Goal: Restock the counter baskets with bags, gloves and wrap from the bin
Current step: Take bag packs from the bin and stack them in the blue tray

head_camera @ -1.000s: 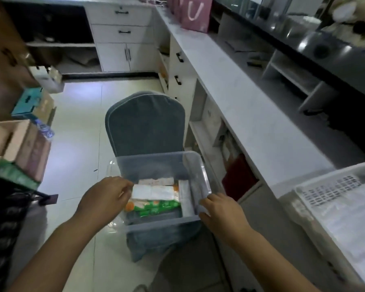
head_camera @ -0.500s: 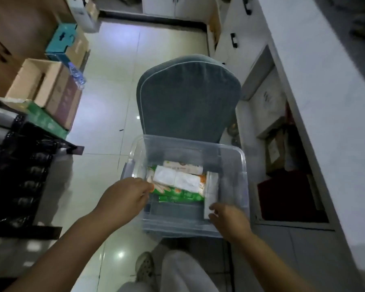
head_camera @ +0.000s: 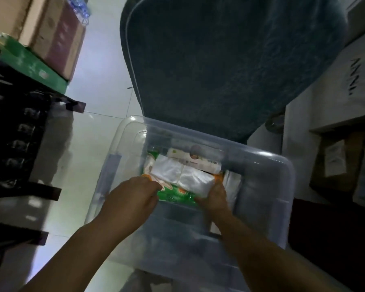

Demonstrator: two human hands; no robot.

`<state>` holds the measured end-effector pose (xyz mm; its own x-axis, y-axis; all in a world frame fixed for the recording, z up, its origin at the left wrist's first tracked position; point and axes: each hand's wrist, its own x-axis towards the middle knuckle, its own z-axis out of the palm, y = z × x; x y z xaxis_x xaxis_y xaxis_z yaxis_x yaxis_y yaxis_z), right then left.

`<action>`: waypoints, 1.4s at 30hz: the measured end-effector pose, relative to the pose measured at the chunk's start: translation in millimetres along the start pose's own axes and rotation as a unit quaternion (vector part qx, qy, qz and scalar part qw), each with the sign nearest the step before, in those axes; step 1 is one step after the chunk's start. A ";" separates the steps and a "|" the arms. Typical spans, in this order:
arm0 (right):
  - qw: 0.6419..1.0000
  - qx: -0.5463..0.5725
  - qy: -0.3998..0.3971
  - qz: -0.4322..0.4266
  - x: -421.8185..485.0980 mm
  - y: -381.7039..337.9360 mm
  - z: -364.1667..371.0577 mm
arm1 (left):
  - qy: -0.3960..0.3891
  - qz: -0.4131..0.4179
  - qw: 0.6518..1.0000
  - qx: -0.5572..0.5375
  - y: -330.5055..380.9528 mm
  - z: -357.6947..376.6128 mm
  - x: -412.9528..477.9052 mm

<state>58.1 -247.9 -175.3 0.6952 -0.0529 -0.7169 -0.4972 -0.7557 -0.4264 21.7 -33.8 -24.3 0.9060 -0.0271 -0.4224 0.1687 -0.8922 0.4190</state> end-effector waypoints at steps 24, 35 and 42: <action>0.982 0.147 0.077 0.088 57.2 1.0 47.8 | -0.075 -0.068 0.995 0.019 -34.0 93.1 40.1; 0.962 -0.180 0.100 -0.181 54.1 5.0 58.5 | -0.049 -0.062 0.996 0.046 -41.7 114.0 33.2; 0.964 -0.144 -0.001 -0.222 24.9 -4.4 51.1 | -0.054 -0.125 0.990 -0.036 -35.3 113.5 25.4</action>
<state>51.0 -212.6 -219.5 0.8058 0.3179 -0.4997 0.0138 -0.8536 -0.5207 -5.3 -54.2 -141.0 0.7870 0.1389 -0.6012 0.4130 -0.8425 0.3459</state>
